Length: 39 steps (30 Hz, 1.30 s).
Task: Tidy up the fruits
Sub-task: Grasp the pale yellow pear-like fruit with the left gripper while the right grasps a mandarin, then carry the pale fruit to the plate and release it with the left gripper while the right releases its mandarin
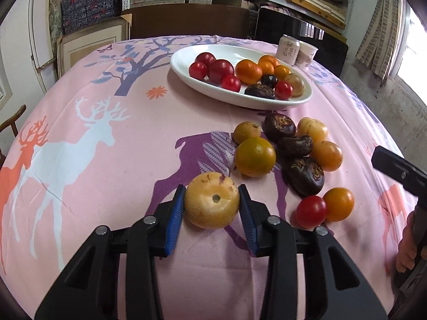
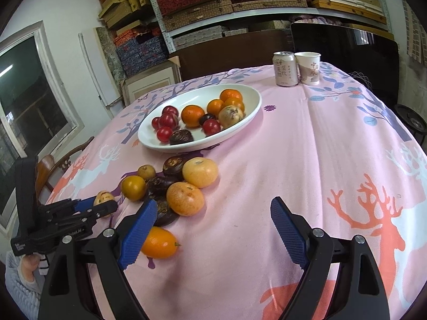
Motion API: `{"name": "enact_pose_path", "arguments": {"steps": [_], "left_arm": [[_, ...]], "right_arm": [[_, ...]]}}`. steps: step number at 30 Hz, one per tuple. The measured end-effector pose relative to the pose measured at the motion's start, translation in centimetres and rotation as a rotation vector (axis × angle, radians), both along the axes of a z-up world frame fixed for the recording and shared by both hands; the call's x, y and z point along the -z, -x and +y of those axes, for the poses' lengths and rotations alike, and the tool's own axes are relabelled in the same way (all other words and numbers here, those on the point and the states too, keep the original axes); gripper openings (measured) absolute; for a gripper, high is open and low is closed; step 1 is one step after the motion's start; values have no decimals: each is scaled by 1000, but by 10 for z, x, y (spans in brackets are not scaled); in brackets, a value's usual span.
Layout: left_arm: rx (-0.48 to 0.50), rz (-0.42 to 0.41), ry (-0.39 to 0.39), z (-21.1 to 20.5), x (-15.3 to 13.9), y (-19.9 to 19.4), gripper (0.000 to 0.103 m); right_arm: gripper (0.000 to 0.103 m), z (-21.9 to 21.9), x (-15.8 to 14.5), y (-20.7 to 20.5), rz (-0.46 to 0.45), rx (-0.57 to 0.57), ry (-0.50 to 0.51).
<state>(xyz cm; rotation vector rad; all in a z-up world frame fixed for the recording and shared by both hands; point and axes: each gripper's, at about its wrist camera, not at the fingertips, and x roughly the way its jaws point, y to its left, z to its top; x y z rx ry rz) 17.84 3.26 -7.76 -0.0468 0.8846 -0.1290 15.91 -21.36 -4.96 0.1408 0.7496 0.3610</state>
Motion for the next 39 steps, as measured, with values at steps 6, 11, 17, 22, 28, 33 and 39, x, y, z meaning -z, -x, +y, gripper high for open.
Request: {"name": "enact_pose_path", "arguments": {"steps": [6,11,17,22,28,33,39], "left_arm": [[-34,-4,9,7,-1,0,39],[-28,-4,1,6,-1,1,39],[-25,-3,-7,5,-1,1,39],[-24,-3,-20,2,-1,1,39],[-23,-6,-33,1,0,1,39],[-18,-23,-58,-3,-3,3,39],[-37,-87,-109,-6,-16,8,39]], "right_arm": [[80,33,4,13,-14,-122,111],[64,45,9,14,13,-177,142],[57,54,15,13,57,-233,132],[46,62,22,10,118,-300,106],[37,65,24,12,136,-317,95],[37,60,24,9,137,-287,86],[37,50,17,9,100,-238,72]]}}
